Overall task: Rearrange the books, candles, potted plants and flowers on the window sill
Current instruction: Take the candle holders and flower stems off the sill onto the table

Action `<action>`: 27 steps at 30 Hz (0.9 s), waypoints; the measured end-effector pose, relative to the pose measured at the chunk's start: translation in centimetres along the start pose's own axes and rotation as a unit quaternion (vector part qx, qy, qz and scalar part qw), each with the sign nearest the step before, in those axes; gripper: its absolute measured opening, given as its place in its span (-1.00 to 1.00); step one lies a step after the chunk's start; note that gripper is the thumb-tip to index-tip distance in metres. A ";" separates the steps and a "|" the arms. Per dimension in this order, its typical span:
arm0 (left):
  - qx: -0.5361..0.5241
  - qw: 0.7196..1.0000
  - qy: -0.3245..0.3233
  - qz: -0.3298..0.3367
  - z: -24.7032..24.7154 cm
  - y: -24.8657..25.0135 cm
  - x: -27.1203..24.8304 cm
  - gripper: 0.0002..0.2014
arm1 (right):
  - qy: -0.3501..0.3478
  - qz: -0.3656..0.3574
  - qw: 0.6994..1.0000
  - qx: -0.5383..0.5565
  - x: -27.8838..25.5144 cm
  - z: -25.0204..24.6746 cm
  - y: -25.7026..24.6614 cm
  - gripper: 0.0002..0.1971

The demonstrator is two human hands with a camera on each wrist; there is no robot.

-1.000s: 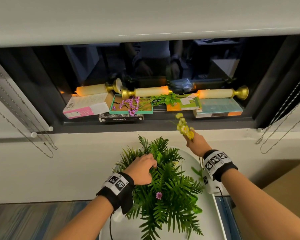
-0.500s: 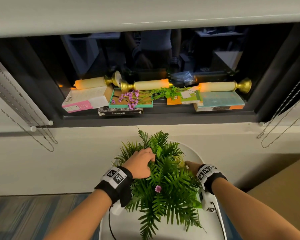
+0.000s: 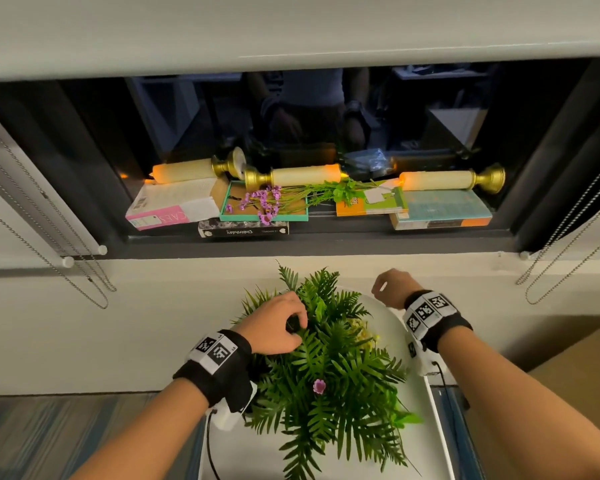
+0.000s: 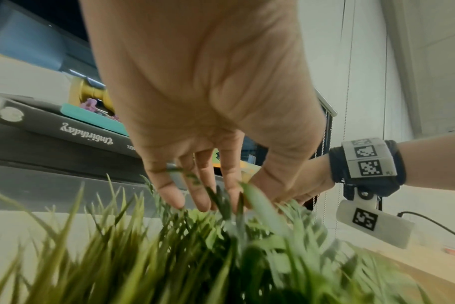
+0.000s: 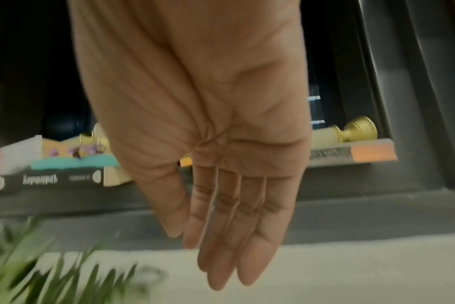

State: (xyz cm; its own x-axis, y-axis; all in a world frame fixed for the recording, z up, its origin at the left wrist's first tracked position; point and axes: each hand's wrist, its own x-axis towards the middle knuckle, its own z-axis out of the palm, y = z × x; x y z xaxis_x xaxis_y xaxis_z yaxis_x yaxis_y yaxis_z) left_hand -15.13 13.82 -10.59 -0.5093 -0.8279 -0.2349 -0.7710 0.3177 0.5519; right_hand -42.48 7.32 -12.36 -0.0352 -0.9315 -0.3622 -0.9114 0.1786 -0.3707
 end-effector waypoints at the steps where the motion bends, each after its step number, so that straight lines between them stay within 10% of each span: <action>1: -0.018 1.000 0.005 -0.001 -0.4 -0.2 0.0 -0.84 | 0.018 -0.014 1.000 0.008 0.2 -1.1 -0.6 -0.82; 11: -0.037 0.990 0.136 -0.012 -9.3 -4.0 0.3 -0.86 | 0.111 -0.149 0.982 0.041 1.9 -7.6 -10.0 -0.91; 18: -0.012 0.976 0.216 -0.024 -14.3 -6.1 2.8 -0.85 | 0.188 -0.141 0.971 -0.039 5.3 -8.4 -14.1 -0.51; 27: 0.209 0.908 0.361 -0.040 -19.9 -6.3 8.1 -0.67 | 0.252 -0.118 0.958 -0.073 8.8 -8.9 -15.2 -0.53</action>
State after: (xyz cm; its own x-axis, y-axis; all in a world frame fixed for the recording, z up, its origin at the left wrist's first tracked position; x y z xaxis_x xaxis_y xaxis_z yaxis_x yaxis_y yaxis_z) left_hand -6.78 -4.09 -0.05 -0.1787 -0.8953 0.4080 -0.9490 0.2662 0.1686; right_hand -32.60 -6.45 -2.35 0.0201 -0.9818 0.1888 -0.9648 -0.0686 -0.2537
